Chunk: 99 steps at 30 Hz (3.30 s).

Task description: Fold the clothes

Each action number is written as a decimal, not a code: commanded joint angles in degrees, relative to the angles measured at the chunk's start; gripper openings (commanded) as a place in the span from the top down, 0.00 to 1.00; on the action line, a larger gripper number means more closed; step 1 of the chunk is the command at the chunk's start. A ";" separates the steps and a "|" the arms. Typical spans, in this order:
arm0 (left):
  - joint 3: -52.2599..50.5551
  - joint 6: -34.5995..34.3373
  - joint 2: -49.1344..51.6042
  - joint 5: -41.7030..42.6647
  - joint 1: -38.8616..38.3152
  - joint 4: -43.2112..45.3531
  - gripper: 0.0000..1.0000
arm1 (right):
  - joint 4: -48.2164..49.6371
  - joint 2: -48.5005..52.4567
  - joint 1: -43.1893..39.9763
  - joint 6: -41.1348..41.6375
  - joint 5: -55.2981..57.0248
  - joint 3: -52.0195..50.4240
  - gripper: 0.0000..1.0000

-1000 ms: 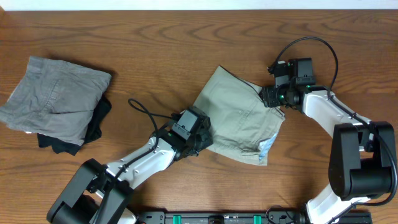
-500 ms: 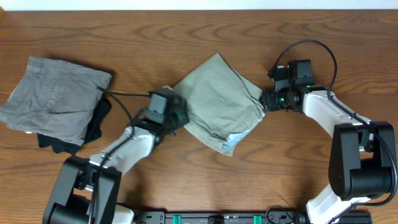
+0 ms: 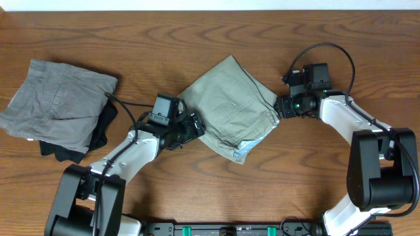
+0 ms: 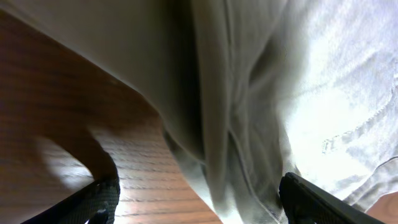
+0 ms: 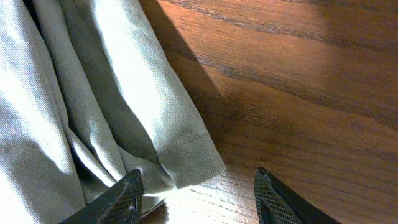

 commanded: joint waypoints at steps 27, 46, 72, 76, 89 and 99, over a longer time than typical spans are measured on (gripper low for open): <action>3.52 12.02 -3.06 -3.58 2.58 4.13 0.94 | -8.11 0.33 -0.63 -0.17 -0.26 -0.15 0.47; 33.05 32.96 -14.62 -22.18 30.29 -19.82 0.94 | -14.14 0.33 -0.79 0.55 -0.31 -0.13 0.49; 33.00 24.92 -3.54 -21.53 58.31 -18.29 0.94 | -14.60 0.33 -0.79 0.55 -0.28 -0.13 0.48; 33.03 20.39 -3.96 -21.51 59.36 -22.38 0.60 | -14.67 0.33 -0.81 0.55 -0.28 -0.15 0.48; 34.01 11.50 -20.04 -9.81 61.37 -29.99 0.37 | -14.58 0.33 -0.81 0.55 -0.26 -0.15 0.47; 34.10 12.76 -10.21 -4.63 62.69 -23.45 0.63 | -14.93 0.33 -0.81 0.52 -0.26 -0.15 0.47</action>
